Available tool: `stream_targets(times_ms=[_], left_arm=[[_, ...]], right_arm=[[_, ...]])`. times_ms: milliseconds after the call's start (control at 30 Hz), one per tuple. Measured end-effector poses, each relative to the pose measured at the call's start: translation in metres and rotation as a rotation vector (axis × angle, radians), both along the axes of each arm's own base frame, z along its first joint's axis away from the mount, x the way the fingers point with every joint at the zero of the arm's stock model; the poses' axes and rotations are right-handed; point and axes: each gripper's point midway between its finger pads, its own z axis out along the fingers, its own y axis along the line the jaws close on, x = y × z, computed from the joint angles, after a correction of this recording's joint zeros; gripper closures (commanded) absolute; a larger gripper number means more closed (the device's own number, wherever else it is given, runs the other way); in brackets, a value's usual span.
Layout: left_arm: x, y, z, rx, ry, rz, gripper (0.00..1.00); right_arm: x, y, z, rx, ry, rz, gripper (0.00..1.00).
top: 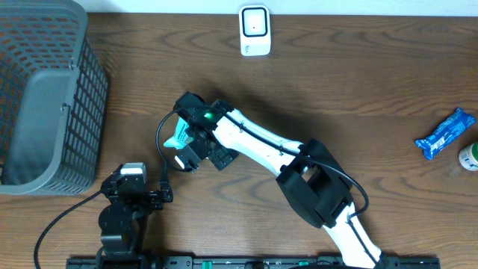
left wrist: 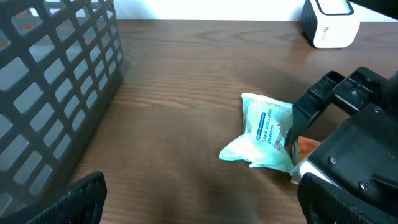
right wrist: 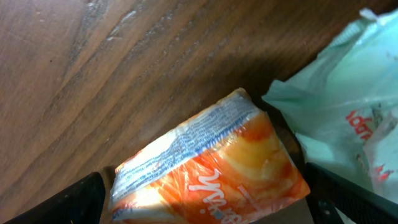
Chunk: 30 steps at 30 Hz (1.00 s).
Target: Scan the item barcode
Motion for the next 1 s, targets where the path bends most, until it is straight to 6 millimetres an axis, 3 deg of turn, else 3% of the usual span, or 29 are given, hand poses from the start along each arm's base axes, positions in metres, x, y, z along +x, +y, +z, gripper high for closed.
stream_targets(times_ms=[200, 333, 400, 567, 700, 800, 967, 1000], left_arm=[[0.000, 0.000, 0.000, 0.000, 0.000, 0.000, 0.02], [0.000, 0.000, 0.000, 0.000, 0.000, 0.000, 0.02], [0.000, 0.000, 0.000, 0.000, 0.000, 0.000, 0.02], [0.000, 0.000, 0.000, 0.000, 0.000, 0.000, 0.02], [0.000, 0.000, 0.000, 0.000, 0.000, 0.000, 0.02], [0.000, 0.000, 0.000, 0.000, 0.000, 0.000, 0.02], [0.000, 0.000, 0.000, 0.000, 0.000, 0.000, 0.02], [0.000, 0.000, 0.000, 0.000, 0.000, 0.000, 0.02]], right_arm=[[0.000, -0.003, 0.000, -0.017, -0.008, 0.042, 0.12], [-0.005, -0.005, -0.001, -0.025, 0.012, 0.055, 0.26], [-0.006, -0.004, -0.001, -0.019, 0.019, 0.061, 0.39], [-0.005, 0.000, 0.000, 0.007, 0.025, 0.029, 0.55], [0.012, 0.007, 0.003, 0.052, -0.019, -0.117, 0.52], [0.026, 0.001, 0.004, 0.072, -0.024, -0.276, 0.47], [0.057, -0.017, 0.007, 0.140, -0.002, -0.658, 0.24], [0.064, -0.021, 0.008, 0.162, 0.004, -0.741, 0.16]])
